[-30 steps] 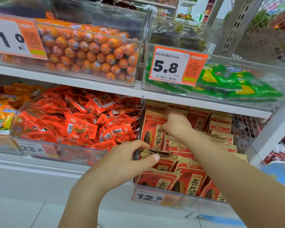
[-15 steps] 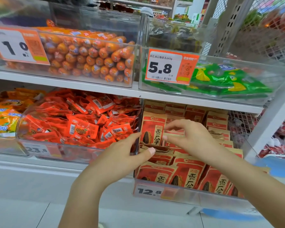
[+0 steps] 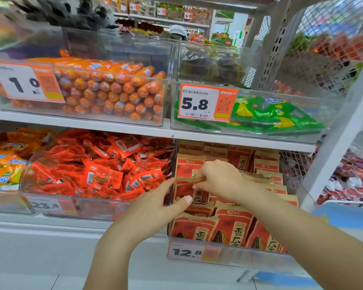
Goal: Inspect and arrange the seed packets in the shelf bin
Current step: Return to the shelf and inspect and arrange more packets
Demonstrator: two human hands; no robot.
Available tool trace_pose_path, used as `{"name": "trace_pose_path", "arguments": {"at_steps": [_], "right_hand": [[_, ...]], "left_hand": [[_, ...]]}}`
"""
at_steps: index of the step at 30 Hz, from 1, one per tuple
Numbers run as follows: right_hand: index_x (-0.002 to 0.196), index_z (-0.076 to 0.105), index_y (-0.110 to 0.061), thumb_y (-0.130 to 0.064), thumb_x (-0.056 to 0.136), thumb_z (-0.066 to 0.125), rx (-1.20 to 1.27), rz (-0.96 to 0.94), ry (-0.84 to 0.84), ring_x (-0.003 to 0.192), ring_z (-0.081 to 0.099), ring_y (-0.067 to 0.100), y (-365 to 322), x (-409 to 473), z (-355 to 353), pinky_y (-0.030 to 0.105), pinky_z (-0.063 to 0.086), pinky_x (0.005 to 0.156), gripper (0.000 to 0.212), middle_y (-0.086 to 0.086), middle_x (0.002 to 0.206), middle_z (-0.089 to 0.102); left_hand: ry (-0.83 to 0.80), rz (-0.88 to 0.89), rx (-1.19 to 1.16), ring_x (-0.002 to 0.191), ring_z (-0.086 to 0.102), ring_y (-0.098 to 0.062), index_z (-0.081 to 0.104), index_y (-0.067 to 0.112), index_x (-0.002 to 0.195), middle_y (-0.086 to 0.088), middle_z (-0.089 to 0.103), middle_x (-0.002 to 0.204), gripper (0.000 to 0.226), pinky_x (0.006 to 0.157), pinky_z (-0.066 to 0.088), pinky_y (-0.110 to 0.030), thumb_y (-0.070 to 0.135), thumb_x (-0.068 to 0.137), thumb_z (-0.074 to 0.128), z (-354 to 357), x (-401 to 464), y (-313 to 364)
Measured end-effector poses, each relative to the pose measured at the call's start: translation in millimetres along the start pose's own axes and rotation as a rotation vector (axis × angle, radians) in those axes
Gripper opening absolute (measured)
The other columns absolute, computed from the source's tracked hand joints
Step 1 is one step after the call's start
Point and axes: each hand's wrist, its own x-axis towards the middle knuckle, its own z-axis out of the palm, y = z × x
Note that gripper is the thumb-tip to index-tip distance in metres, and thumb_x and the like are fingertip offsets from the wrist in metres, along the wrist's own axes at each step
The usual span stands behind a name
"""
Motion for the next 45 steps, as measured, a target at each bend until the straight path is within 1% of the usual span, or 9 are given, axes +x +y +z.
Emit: {"name": "trace_pose_path", "arguments": {"at_steps": [3,8,14,19,23,28,32,40,45], "right_hand": [[0.086,0.074,-0.028,-0.041,0.091,0.063,0.079,0.039,0.195,0.076,0.062,0.020,5,-12,-8,0.030,0.048,0.070,0.017,-0.009,0.063,0.059],[0.097,0.077,-0.029,-0.033,0.090,0.067,0.254,-0.004,0.598,0.082,0.068,0.018,11,-45,-24,0.034,0.052,0.074,0.013,-0.008,0.083,0.075],[0.083,0.067,-0.024,-0.014,0.083,0.076,0.847,-0.109,0.845,0.067,0.063,0.004,12,-80,-67,0.023,0.050,0.065,0.013,-0.012,0.069,0.068],[0.096,0.060,-0.020,-0.011,0.074,0.077,1.414,-0.017,0.825,0.061,0.070,0.015,22,-101,-69,0.035,0.058,0.062,0.029,0.001,0.072,0.075],[0.100,0.063,-0.015,-0.024,0.064,0.075,1.572,0.128,0.779,0.062,0.070,0.017,27,-99,-37,0.036,0.058,0.062,0.039,0.006,0.075,0.076],[0.105,0.069,-0.019,-0.045,0.075,0.062,1.655,0.218,0.693,0.067,0.066,0.010,34,-96,-7,0.026,0.051,0.061,0.041,-0.003,0.079,0.073],[0.099,0.075,-0.025,-0.053,0.079,0.060,1.554,0.154,0.538,0.080,0.068,0.017,42,-97,4,0.034,0.050,0.072,0.037,0.003,0.093,0.076],[0.083,0.079,-0.033,-0.042,0.077,0.058,1.581,0.093,0.441,0.070,0.071,0.013,57,-110,10,0.023,0.053,0.056,0.024,0.002,0.085,0.077],[0.081,0.078,-0.025,-0.040,0.076,0.061,1.609,0.167,0.506,0.068,0.067,0.018,60,-108,18,0.027,0.054,0.051,0.024,0.005,0.082,0.075]], "left_hand": [[0.028,0.009,-0.028,0.137,0.040,-0.012,0.012,0.045,0.153,0.013,0.039,0.152,0.080,0.110,0.036,-0.036,0.071,0.085,0.046,2,0,-1],[0.232,0.119,-0.060,0.136,0.041,-0.010,0.023,0.036,0.152,0.017,0.042,0.146,0.069,0.105,0.036,-0.028,0.056,0.092,0.051,4,-2,7],[0.440,0.276,-0.313,0.132,0.043,0.003,0.038,0.039,0.145,0.024,0.049,0.141,0.075,0.110,0.037,-0.032,0.067,0.079,0.062,3,-2,23],[0.136,0.385,-0.598,0.097,0.070,-0.007,0.071,0.028,0.109,0.009,0.076,0.100,0.034,0.079,0.052,-0.019,0.050,0.082,0.072,10,-10,44],[-0.052,0.360,-0.616,0.090,0.074,-0.020,0.070,0.025,0.109,-0.004,0.077,0.096,0.049,0.077,0.056,-0.027,0.049,0.067,0.070,24,-7,57],[0.018,0.309,-0.576,0.085,0.074,-0.018,0.069,0.024,0.105,-0.003,0.078,0.088,0.046,0.085,0.056,-0.041,0.050,0.067,0.073,30,-5,58],[0.147,0.263,-0.652,0.081,0.075,-0.015,0.068,0.019,0.103,-0.003,0.077,0.081,0.035,0.080,0.057,-0.029,0.038,0.074,0.070,41,-7,65],[0.190,0.224,-0.677,0.083,0.075,-0.017,0.068,0.020,0.104,-0.004,0.077,0.083,0.036,0.083,0.056,-0.039,0.040,0.075,0.075,61,-8,73],[0.321,0.232,-0.768,0.076,0.073,-0.013,0.060,0.019,0.108,-0.001,0.077,0.088,0.044,0.062,0.055,-0.022,0.039,0.069,0.067,73,-3,78]]}}
